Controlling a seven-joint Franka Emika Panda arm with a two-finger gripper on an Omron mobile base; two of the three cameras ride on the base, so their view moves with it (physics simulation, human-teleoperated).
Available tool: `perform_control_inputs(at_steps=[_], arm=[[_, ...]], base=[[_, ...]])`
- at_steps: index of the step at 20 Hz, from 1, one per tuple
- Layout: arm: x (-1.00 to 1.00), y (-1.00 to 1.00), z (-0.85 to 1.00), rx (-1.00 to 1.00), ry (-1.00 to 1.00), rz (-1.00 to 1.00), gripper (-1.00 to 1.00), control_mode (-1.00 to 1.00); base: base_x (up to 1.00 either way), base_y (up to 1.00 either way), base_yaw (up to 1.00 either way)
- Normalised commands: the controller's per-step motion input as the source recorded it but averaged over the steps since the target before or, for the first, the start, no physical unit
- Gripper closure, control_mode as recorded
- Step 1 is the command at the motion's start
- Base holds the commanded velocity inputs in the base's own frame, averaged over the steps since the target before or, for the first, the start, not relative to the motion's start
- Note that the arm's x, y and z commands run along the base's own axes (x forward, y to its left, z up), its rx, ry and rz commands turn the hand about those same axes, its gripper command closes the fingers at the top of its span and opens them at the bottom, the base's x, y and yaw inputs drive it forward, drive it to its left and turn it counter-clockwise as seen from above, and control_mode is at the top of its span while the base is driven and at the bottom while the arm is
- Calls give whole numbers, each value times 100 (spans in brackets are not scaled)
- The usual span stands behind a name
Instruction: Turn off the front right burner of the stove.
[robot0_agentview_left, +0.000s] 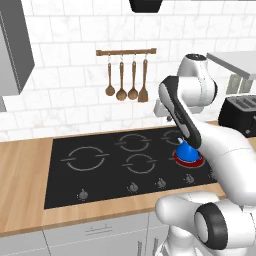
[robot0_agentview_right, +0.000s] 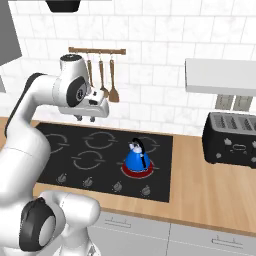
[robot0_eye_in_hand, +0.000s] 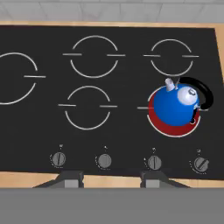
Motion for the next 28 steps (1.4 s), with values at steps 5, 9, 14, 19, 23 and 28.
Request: perform_control_inputs(at_steps=[5,9,14,19,23,28], arm=[[-27,-40,-2,8,-1,-11,-100,-100],[-36,-88,-16,14,0,-25,-100,-100],[-40,-97,-25,14,0,-31,-100,-100],[-19,-83,-37,5,0,-27,-100,-100],[-6,-59,-45,0,0,-15,-100,-100],[-9,-43,-61,0,4,-12,-100,-100]], base=[[0,0,0],[0,0,0],[0,0,0],[0,0,0],[0,0,0],[0,0,0]])
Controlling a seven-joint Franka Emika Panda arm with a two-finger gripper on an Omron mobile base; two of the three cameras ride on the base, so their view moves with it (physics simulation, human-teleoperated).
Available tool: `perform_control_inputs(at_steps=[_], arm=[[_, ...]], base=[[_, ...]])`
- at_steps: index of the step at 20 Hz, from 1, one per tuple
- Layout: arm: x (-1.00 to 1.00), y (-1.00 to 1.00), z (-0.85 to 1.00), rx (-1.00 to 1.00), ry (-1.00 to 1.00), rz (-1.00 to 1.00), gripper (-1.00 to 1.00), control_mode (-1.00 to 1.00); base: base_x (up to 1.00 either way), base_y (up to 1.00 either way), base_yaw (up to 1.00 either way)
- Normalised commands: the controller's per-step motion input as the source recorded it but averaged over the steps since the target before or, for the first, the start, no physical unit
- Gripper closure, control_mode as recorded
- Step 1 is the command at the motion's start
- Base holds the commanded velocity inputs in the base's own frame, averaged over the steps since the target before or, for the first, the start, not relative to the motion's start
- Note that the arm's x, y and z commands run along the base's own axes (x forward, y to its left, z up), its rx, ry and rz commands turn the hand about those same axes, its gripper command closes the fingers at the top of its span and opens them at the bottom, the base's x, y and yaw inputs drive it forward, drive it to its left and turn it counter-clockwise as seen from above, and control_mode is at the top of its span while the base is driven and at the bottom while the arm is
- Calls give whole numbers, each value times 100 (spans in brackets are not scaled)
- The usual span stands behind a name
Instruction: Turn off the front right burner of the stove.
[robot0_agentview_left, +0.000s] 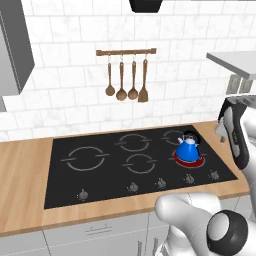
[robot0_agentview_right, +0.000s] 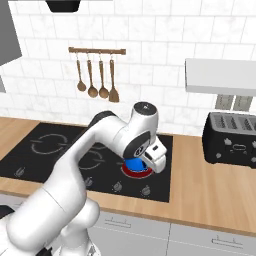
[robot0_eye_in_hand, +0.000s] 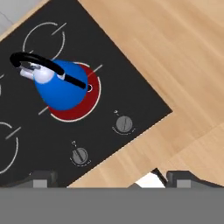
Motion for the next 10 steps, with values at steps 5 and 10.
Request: perform_control_inputs(at_steps=[5,10], arm=[[0,-24,-65,0,7,-11,-100,-100],[0,-13,-56,2,8,-6,-100,-100]], base=[[0,0,0],[0,0,0]])
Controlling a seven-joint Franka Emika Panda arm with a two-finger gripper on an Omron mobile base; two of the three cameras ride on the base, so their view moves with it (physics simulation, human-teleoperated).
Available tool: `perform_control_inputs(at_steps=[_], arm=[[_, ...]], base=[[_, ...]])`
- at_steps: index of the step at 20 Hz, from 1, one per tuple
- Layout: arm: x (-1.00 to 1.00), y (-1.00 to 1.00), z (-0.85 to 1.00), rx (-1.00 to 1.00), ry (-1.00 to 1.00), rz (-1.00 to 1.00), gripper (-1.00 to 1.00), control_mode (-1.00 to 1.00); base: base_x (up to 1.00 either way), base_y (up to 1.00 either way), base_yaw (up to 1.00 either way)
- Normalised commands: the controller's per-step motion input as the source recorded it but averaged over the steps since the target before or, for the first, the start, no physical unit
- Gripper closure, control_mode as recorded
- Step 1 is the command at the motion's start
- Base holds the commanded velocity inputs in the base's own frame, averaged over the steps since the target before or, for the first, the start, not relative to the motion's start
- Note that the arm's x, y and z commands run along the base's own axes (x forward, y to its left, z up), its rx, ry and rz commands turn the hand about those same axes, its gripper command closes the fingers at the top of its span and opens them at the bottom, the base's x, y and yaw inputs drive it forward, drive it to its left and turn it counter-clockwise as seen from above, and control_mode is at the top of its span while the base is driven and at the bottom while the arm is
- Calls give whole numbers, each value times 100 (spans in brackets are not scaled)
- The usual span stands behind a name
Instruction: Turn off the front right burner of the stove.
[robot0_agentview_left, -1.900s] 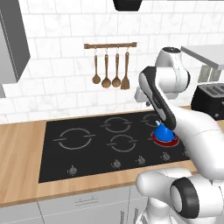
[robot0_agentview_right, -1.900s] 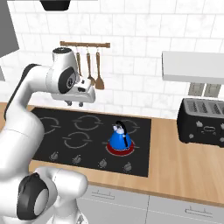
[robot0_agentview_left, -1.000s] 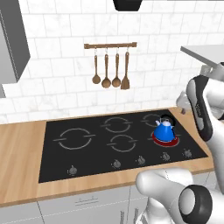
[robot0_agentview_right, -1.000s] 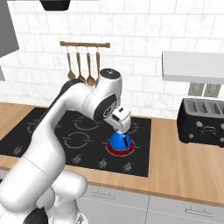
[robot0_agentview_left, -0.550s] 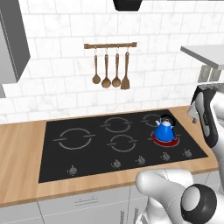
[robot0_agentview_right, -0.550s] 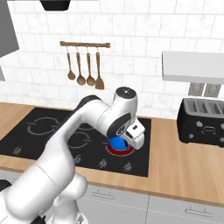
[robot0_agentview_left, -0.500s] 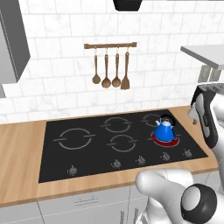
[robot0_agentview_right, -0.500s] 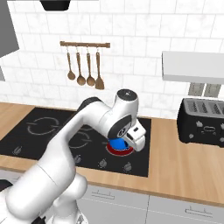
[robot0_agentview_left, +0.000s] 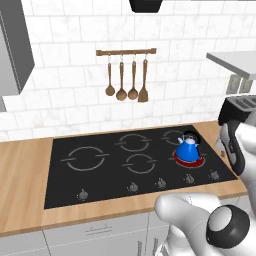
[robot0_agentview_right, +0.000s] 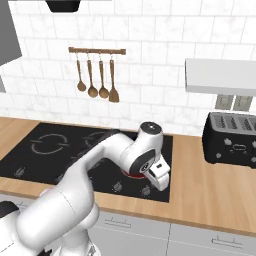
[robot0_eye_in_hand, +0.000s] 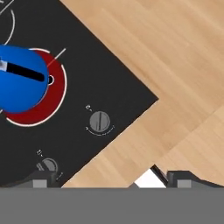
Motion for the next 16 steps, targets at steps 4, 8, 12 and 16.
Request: perform_control_inputs(at_steps=[4,8,12,16], arm=[[0,0,-36,3,9,-1,-100,-100],[0,0,-43,0,11,0,-100,-100],[0,0,-32,0,3,0,-100,-100],[0,10,-26,0,0,0,-100,-100]], base=[[0,0,0],[0,0,0],[0,0,0],[0,0,0]])
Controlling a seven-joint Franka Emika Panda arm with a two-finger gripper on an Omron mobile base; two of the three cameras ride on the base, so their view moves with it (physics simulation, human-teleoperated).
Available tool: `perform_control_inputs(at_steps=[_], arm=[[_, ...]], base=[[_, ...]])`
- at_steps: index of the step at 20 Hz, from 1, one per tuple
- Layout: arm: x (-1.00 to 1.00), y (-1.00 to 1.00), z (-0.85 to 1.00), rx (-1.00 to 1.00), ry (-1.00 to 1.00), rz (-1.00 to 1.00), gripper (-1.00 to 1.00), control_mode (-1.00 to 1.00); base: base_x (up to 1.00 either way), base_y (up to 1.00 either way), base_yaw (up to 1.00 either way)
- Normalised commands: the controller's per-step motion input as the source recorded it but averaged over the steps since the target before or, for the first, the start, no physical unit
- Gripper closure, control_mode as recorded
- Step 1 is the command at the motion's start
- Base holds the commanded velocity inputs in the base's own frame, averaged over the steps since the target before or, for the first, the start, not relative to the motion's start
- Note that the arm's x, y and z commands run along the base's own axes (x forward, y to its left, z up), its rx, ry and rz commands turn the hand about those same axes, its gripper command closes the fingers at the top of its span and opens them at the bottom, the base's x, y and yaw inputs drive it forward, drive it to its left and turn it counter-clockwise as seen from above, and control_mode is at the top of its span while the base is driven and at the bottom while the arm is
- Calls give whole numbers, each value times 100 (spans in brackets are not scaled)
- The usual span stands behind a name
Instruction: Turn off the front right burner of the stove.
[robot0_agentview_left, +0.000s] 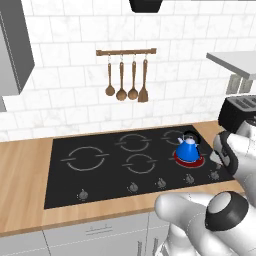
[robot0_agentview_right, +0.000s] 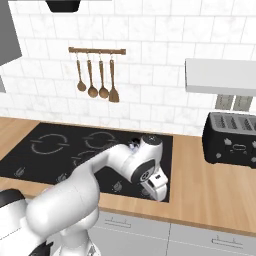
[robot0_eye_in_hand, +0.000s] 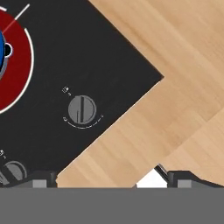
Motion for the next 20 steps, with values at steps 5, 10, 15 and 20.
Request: perform_control_inputs(at_steps=[5,10,15,20], arm=[[7,17,-29,0,0,0,-100,-100],[22,5,-27,0,0,0,-100,-100],[29,0,-14,0,-1,0,-100,-100],[29,0,0,0,0,0,-100,-100]], base=[[0,0,0],[0,0,0],[0,0,0],[0,0,0]])
